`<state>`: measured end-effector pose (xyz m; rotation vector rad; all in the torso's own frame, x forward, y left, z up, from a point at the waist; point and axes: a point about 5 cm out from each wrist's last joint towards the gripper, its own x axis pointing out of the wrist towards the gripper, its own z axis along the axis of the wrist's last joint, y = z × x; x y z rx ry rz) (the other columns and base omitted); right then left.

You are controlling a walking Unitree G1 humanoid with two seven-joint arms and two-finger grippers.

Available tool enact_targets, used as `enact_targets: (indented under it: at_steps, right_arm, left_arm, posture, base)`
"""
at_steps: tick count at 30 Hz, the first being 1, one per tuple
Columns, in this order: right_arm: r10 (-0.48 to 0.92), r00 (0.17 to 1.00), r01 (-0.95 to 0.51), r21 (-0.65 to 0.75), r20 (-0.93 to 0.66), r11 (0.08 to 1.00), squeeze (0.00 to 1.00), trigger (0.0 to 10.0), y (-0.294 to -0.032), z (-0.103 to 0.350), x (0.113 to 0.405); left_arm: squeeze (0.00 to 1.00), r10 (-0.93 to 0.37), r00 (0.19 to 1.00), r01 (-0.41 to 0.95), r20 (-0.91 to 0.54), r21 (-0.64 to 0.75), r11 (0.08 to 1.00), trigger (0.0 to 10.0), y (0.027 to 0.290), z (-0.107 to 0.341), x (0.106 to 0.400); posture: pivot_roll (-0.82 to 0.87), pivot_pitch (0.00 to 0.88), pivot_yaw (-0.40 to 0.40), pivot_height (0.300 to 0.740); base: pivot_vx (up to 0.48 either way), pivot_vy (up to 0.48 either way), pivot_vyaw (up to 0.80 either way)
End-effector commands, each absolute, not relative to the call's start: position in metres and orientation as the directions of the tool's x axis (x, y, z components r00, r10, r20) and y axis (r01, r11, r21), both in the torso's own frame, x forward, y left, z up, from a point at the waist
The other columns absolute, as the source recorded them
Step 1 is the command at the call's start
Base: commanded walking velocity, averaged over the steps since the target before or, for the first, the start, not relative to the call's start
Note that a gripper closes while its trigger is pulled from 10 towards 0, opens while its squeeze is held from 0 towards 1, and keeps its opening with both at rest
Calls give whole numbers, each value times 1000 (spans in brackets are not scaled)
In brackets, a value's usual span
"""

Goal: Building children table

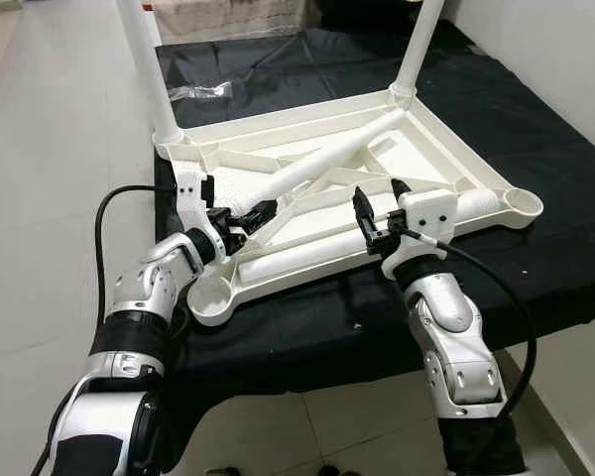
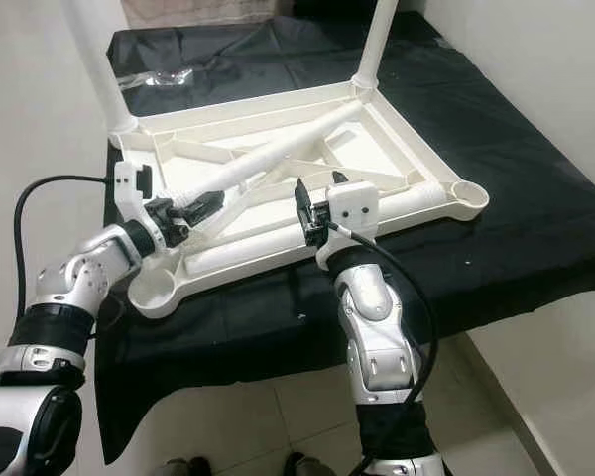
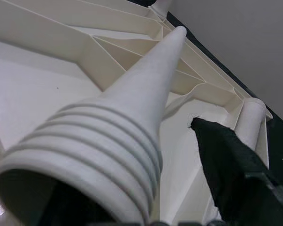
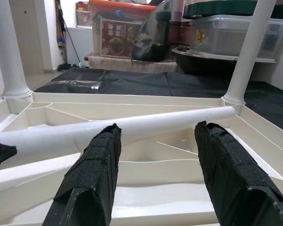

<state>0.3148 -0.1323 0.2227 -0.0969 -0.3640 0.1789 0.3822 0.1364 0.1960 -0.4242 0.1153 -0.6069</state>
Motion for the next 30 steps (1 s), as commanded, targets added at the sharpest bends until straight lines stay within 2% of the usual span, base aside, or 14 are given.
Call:
enact_targets:
  at_steps: [1,5,8,10,14,20,24,27,30]
  right_arm:
    - [190,922,-159,-119,338,980,0,10000,-133,221,312]
    - [169,933,-146,-96,317,985,0,10000,-134,217,314]
    - [124,955,-129,0,269,992,0,10000,-135,212,318]
    - [81,969,-111,119,232,987,0,10000,-136,210,322]
    - [64,977,-110,220,205,969,0,10000,-134,211,328]
    - [90,974,-153,310,208,938,0,10000,-130,215,334]
    - [96,971,-164,319,218,933,0,10000,-129,217,335]
    - [145,960,-242,448,241,861,0,10000,-120,225,336]
    - [164,956,-268,505,242,820,0,10000,-116,227,337]
  left_arm:
    - [0,-578,816,514,-22,-430,742,0,134,186,381]
    - [0,-549,836,485,-19,-443,754,0,138,183,382]
    - [0,-522,853,461,-12,-452,764,0,143,182,380]
    - [0,-502,865,447,9,-469,762,0,146,183,379]
    - [0,-463,886,421,35,-478,771,0,154,184,376]
    - [0,-428,899,417,93,-481,771,0,166,189,371]
    - [0,-430,896,428,112,-477,768,0,167,192,369]
    - [0,-456,868,492,199,-478,728,0,165,205,359]
    - [0,-467,854,516,228,-472,715,0,163,209,355]
  posture:
    - [51,249,-45,740]
    - [53,239,-41,740]
    - [54,234,-41,740]
    - [55,229,-39,740]
    - [61,203,-41,740]
    - [72,169,-40,740]
    - [72,159,-39,740]
    - [76,138,-38,740]
    - [79,133,-39,740]
  base:
    - [0,0,0]
    - [0,0,0]
    - [0,0,0]
    - [0,0,0]
    - [0,0,0]
    - [0,0,0]
    - [0,0,0]
    - [0,0,0]
    - [0,0,0]
